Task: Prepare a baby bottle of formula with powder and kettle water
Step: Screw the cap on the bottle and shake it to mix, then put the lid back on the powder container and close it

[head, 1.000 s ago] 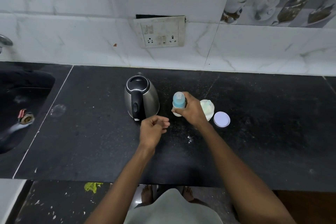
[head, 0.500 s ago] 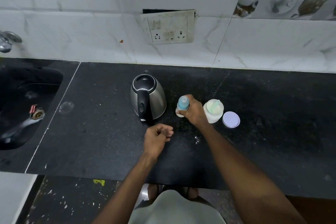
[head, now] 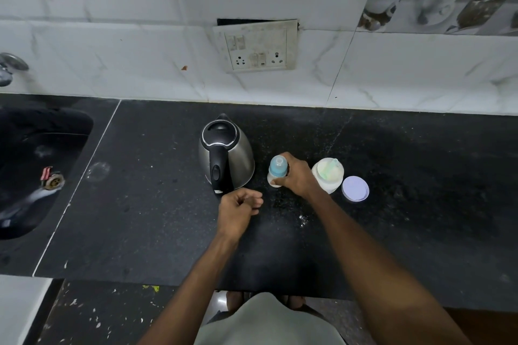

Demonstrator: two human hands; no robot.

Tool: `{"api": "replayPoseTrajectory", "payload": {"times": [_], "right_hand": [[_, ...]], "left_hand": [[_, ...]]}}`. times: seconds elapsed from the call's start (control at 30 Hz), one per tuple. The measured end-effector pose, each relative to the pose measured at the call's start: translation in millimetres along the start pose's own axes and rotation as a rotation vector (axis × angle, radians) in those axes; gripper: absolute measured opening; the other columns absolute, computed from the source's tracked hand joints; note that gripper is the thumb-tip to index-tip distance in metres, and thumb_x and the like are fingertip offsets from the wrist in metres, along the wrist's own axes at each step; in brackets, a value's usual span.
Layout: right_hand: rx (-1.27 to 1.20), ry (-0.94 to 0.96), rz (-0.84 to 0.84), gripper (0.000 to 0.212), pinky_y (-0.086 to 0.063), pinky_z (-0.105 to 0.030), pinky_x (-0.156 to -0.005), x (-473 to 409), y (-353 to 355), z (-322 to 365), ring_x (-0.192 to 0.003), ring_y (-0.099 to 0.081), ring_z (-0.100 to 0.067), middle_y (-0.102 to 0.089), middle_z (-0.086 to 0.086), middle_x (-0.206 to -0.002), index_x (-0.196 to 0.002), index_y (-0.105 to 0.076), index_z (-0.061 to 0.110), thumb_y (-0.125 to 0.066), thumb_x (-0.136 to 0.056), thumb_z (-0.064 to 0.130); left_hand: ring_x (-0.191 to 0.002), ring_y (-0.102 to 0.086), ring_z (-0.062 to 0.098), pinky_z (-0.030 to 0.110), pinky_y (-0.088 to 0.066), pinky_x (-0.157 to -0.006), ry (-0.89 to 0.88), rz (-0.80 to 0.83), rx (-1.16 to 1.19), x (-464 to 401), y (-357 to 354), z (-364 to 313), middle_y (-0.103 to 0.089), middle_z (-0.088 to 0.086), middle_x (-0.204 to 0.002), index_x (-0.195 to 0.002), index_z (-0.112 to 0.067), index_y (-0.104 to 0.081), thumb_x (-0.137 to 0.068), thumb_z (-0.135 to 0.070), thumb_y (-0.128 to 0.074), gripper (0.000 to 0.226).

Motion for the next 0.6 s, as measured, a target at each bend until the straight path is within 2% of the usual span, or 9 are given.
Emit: {"api": "replayPoseTrajectory", "payload": {"times": [0.2, 0.37, 0.5, 0.6], "right_hand": [[0.001, 0.016, 0.007, 0.064, -0.054, -0.04, -0.097, 2, -2, 1, -0.105, -0.066, -0.019, -0.07, 0.0, -0.115, -0.125, -0.055, 0.026, -0.091, -0.071, 0.022], [0.041, 0.005, 0.037, 0.085, -0.052, -0.044, -0.103, 2, 0, 0, -0.116, -0.062, -0.021, -0.065, -0.001, -0.129, -0.137, -0.047, 0.029, -0.093, -0.067, 0.015], [0.066, 0.08, 0.034, 0.09, -0.05, -0.048, -0.107, 0, 7, -2, -0.125, -0.06, -0.024, -0.062, -0.006, -0.137, -0.147, -0.038, 0.031, -0.083, -0.073, 0.004], [0.042, 0.096, 0.034, 0.09, -0.05, -0.048, -0.107, 3, 19, 6, -0.129, -0.057, -0.026, -0.058, -0.012, -0.14, -0.151, -0.038, 0.029, -0.082, -0.077, 0.005]], "left_hand": [[-0.084, -0.073, 0.016, 0.025, -0.06, -0.075, -0.012, 0.006, 0.011, -3, -4, -5, -0.077, 0.01, -0.086, -0.089, -0.012, -0.076, -0.1, 0.005, -0.058, 0.027], [-0.085, -0.073, 0.016, 0.025, -0.06, -0.075, -0.022, 0.006, 0.012, -1, -4, -8, -0.077, 0.009, -0.087, -0.09, -0.013, -0.077, -0.1, 0.003, -0.06, 0.025], [-0.085, -0.073, 0.015, 0.026, -0.06, -0.076, -0.03, -0.009, 0.02, 1, -5, -9, -0.077, 0.009, -0.088, -0.09, -0.013, -0.076, -0.1, 0.004, -0.058, 0.026], [-0.084, -0.073, 0.015, 0.026, -0.06, -0.076, -0.033, -0.007, 0.019, 4, -9, -9, -0.077, 0.009, -0.087, -0.09, -0.012, -0.076, -0.101, 0.004, -0.058, 0.026]]}}
Point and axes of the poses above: each hand's wrist, its own x-axis away from the middle knuckle, its own y-axis out of the back of the hand, z = x × y, the point moved 6 cm from there along -x, towards the middle knuckle
